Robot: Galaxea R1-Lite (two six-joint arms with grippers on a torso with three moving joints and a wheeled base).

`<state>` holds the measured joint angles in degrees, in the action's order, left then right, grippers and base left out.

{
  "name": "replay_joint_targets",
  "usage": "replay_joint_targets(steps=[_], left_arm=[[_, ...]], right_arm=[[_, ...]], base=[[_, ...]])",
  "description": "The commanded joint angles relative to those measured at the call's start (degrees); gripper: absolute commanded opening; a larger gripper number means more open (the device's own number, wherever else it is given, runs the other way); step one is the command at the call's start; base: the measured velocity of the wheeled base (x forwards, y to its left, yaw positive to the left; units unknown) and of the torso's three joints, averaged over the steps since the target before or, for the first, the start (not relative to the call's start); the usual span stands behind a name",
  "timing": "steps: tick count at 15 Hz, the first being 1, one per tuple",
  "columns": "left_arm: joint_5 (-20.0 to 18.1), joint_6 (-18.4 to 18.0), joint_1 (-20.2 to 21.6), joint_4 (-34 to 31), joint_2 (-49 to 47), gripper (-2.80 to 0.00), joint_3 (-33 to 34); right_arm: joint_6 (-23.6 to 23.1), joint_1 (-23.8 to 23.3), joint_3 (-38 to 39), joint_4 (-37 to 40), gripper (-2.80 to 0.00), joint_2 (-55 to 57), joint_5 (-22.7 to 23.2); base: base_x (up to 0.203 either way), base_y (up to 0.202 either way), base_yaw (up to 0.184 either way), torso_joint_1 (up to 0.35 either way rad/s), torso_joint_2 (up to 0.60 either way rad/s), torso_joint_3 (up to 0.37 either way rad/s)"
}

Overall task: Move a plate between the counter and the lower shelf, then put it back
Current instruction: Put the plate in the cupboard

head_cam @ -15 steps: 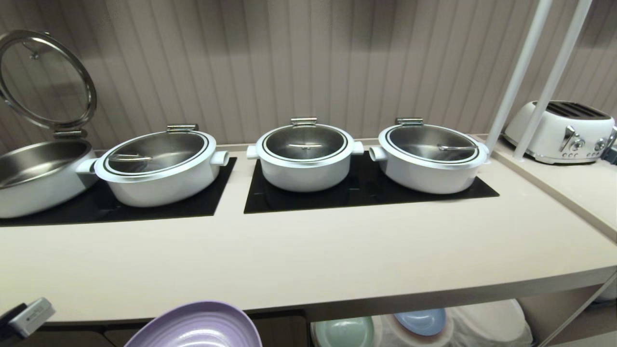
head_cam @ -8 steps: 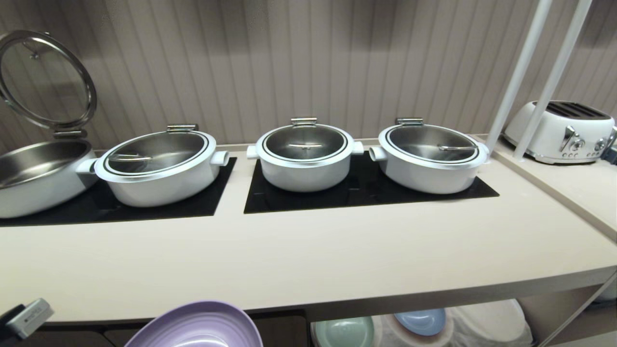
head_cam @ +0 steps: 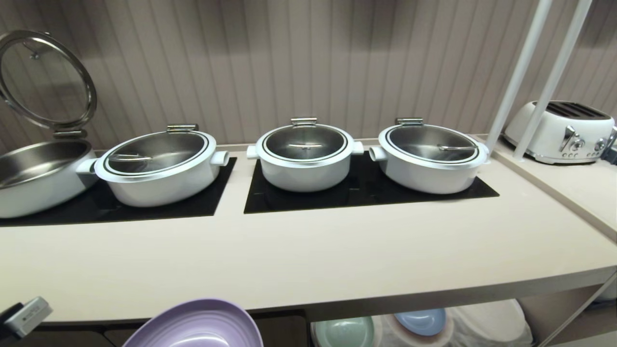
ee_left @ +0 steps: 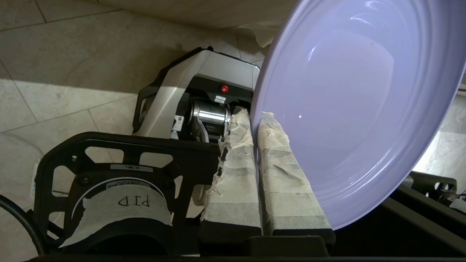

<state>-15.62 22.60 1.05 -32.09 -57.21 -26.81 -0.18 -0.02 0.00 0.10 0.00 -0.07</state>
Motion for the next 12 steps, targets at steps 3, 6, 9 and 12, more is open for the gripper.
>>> replay_joint_targets(steps=[3, 6, 9, 12], left_arm=[[0.0, 0.1, -0.1, -0.2, -0.1, -2.80, 0.0], [0.0, 0.1, -0.5, -0.2, -0.1, -2.80, 0.0], [0.0, 0.1, -0.5, -0.2, -0.1, -2.80, 0.0], [0.0, 0.1, -0.5, -0.2, -0.1, -2.80, 0.0]], right_arm=[[0.0, 0.0, 0.0, 0.0, -2.80, 0.0, 0.0], [0.0, -0.1, 0.0, 0.0, -2.80, 0.0, 0.0], [0.0, -0.1, 0.0, 0.0, -2.80, 0.0, 0.0], [0.0, 0.0, 0.0, 0.0, -2.80, 0.0, 0.0]], base=[[0.000, 0.000, 0.000, 0.000, 0.00, 0.000], [0.000, 0.000, 0.000, 0.000, 0.00, 0.000], [0.000, 0.000, 0.000, 0.000, 0.00, 0.000], [0.000, 0.000, 0.000, 0.000, 0.00, 0.000]])
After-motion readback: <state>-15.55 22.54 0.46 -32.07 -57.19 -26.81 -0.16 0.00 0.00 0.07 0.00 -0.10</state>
